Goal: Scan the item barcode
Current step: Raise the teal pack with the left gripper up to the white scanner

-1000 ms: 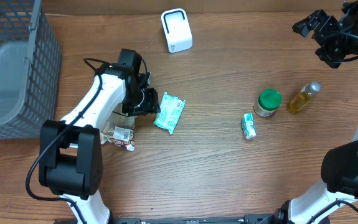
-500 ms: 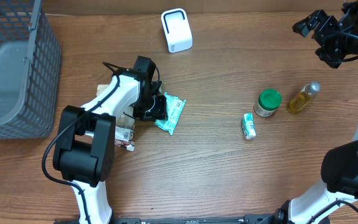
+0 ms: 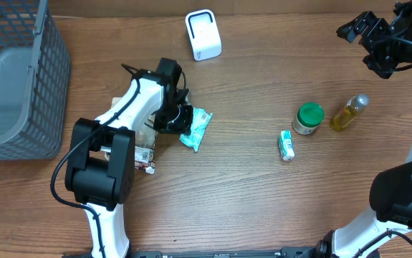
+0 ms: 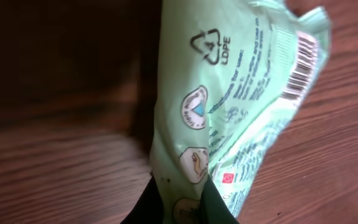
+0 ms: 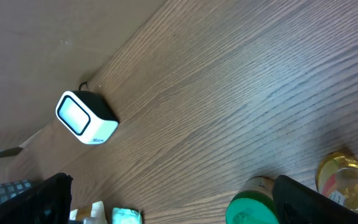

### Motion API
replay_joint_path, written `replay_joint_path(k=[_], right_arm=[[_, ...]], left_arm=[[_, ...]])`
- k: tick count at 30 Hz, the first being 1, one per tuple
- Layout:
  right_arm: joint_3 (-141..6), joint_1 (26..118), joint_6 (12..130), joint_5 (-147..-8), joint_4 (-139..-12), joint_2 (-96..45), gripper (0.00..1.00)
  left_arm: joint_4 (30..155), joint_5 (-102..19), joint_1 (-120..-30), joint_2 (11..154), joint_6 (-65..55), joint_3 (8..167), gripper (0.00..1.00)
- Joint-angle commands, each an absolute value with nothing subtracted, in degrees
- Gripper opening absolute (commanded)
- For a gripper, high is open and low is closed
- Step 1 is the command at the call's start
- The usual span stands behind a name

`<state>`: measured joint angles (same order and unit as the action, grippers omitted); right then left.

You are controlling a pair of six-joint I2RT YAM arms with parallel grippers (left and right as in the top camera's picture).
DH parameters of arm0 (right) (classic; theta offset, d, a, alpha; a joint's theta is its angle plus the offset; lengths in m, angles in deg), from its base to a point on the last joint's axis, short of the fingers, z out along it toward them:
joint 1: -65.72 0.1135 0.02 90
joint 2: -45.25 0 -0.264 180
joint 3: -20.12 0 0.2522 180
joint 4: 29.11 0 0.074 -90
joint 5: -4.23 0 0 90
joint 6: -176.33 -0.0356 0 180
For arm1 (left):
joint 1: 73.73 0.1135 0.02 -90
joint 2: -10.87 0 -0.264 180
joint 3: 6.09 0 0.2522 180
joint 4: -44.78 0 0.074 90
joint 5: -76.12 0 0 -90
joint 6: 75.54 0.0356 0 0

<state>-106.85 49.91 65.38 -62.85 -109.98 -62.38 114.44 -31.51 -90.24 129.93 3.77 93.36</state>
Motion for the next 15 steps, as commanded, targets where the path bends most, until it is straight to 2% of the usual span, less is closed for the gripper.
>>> replay_joint_path(k=[1, 6, 15], right_arm=[[-108.03, 49.91, 65.73, -63.24, -109.85, -61.58, 1.0], [-108.03, 49.91, 65.73, -63.24, -109.85, -61.58, 1.0], [-108.03, 49.91, 65.73, -63.24, -109.85, -61.58, 1.0]], left_arm=[[115.58, -28.47, -89.79, 128.14, 6.98, 99.96, 0.04], [119.73, -29.02, -89.79, 126.37, 6.56, 105.56, 0.04], [125.02, -40.49, -89.94, 126.07, 8.03, 107.55, 0.04]])
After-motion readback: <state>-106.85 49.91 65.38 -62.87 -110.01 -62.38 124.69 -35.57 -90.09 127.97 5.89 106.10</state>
